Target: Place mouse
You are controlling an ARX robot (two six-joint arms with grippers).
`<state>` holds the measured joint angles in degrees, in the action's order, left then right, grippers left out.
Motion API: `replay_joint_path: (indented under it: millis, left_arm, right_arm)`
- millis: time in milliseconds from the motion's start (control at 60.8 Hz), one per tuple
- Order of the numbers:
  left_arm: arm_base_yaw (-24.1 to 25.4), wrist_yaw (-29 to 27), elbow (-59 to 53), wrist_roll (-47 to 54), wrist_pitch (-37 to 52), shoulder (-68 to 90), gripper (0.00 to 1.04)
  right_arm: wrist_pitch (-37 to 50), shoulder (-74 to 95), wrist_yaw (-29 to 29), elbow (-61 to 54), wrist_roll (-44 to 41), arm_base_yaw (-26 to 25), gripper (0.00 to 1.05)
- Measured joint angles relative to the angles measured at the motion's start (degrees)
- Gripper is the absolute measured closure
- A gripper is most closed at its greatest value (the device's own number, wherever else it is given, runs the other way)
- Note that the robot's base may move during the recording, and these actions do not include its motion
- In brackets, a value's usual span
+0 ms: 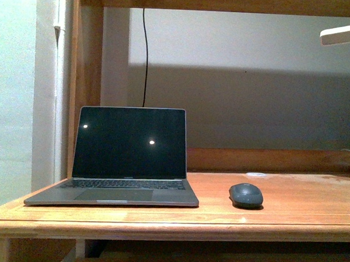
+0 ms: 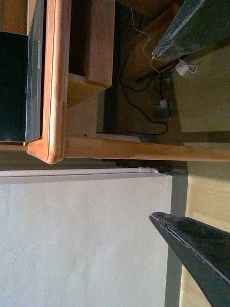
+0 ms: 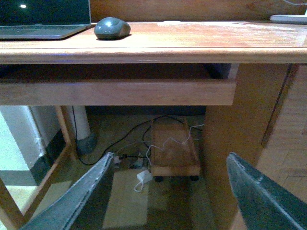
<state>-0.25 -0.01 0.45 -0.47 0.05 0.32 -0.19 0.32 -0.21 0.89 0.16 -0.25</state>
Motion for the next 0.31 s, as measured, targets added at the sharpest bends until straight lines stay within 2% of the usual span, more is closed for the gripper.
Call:
replay_joint_path:
  millis: [115, 313]
  left_arm:
    - [0.0, 0.0, 0.0, 0.0, 0.0, 0.0, 0.08]
    - [0.0, 0.0, 0.0, 0.0, 0.0, 0.0, 0.08]
  right_arm:
    - [0.0, 0.0, 0.0, 0.0, 0.0, 0.0, 0.07]
    - [0.0, 0.0, 0.0, 0.0, 0.0, 0.0, 0.07]
